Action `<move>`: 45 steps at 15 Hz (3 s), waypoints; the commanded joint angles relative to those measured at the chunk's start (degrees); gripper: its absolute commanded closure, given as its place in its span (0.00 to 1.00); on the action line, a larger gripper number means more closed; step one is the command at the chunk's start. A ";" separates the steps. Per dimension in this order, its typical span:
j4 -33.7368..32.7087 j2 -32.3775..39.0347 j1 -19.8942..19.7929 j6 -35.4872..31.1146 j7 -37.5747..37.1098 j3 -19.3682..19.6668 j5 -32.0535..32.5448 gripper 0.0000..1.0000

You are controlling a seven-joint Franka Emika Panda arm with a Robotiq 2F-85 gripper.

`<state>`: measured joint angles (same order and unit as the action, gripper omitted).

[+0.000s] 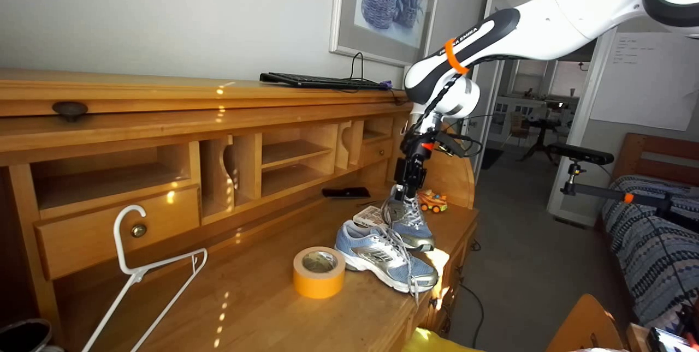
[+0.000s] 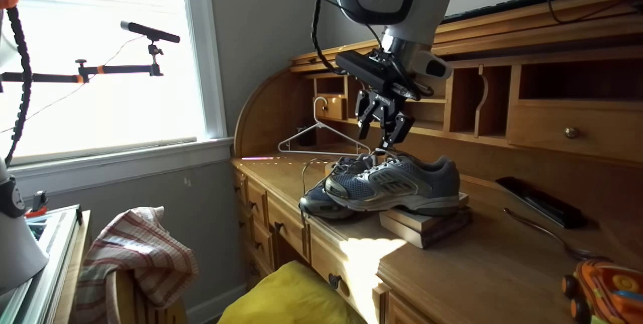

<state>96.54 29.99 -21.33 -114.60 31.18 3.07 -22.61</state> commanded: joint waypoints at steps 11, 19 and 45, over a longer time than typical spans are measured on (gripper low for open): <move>-2.05 0.25 -1.44 7.87 0.31 -1.26 -4.55 0.37; -3.63 1.38 -2.07 9.64 -0.34 -1.01 -7.40 0.41; -7.02 1.56 -4.72 17.66 0.97 -0.48 -16.64 0.42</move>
<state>91.35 30.44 -25.29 -100.55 31.50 2.59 -36.80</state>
